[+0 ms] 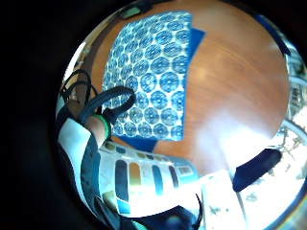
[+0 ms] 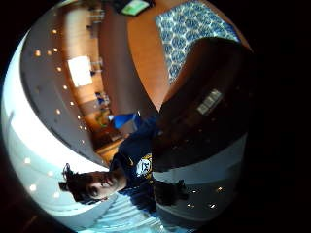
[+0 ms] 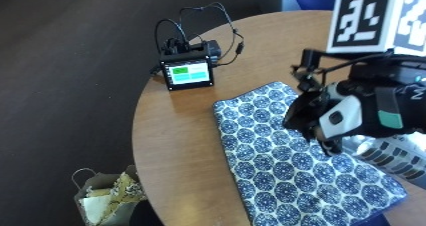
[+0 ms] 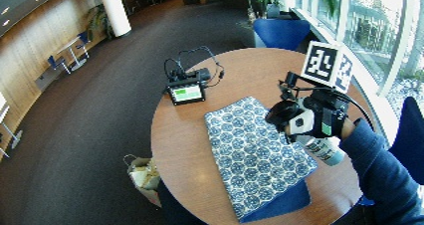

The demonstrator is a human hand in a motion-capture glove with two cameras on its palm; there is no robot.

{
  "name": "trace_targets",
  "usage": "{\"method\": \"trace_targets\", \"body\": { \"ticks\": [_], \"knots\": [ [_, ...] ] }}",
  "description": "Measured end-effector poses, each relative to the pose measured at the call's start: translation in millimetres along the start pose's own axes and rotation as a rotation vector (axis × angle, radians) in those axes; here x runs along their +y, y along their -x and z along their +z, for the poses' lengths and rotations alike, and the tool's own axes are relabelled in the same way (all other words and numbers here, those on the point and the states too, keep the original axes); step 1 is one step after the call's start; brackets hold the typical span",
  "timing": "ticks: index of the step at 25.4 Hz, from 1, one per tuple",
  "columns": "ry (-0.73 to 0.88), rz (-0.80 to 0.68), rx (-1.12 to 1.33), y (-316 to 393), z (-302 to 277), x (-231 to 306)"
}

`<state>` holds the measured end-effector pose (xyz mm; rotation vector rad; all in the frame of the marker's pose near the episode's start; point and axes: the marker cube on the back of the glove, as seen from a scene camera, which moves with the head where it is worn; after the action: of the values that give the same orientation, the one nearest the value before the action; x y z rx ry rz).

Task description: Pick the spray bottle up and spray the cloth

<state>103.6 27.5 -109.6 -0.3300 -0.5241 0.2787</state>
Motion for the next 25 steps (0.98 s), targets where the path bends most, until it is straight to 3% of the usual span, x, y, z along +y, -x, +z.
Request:
{"method": "trace_targets", "body": {
  "ticks": [4,10,16,25],
  "knots": [
    [0.361,0.094,0.242,-1,46,-21],
    [0.645,0.259,0.509,-10,78,-36],
    [0.716,0.333,0.596,-15,81,-40],
    [0.741,0.333,0.626,-13,80,-42]
  ]
}}
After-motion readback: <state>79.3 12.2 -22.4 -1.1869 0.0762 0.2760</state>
